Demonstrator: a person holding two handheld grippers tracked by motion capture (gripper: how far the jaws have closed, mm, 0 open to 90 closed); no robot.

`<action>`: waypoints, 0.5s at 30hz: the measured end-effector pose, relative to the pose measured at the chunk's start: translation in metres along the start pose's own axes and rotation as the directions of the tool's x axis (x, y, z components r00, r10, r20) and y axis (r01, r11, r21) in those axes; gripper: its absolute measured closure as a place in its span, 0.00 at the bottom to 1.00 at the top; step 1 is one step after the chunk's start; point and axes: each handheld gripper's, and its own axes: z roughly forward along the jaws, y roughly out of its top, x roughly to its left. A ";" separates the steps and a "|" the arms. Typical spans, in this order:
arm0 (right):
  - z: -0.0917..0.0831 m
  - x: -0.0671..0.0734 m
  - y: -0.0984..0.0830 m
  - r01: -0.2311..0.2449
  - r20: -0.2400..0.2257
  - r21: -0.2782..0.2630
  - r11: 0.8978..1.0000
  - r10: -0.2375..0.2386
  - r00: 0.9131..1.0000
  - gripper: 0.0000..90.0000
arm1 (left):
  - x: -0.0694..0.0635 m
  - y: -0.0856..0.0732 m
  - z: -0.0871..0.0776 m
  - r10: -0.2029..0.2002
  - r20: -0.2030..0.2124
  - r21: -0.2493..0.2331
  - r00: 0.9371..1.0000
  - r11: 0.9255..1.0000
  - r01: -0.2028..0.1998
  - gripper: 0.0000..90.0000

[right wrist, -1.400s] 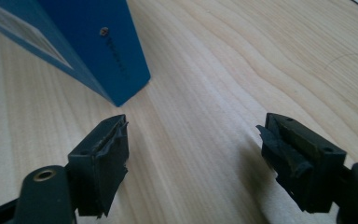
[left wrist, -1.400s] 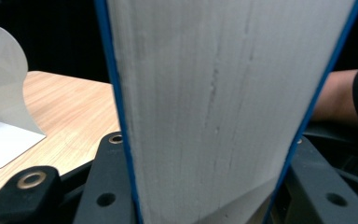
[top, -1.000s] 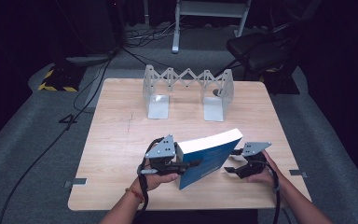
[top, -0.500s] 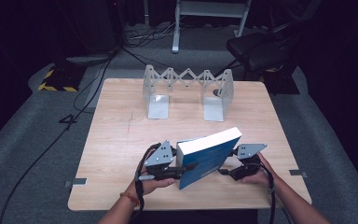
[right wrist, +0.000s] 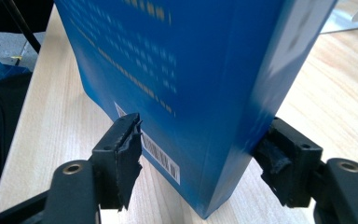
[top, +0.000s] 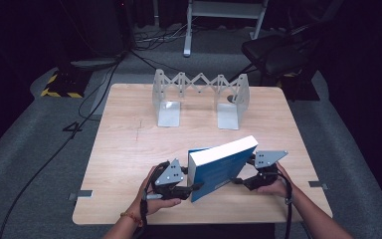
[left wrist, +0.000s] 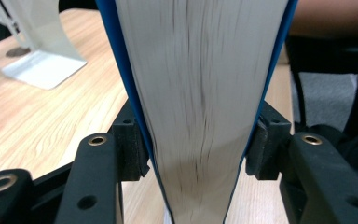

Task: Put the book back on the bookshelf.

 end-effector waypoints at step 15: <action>-0.031 0.007 0.025 0.066 -0.003 -0.074 0.995 -0.066 0.998 0.49 | -0.011 -0.023 0.018 0.012 -0.097 0.129 0.995 0.992 0.000 0.60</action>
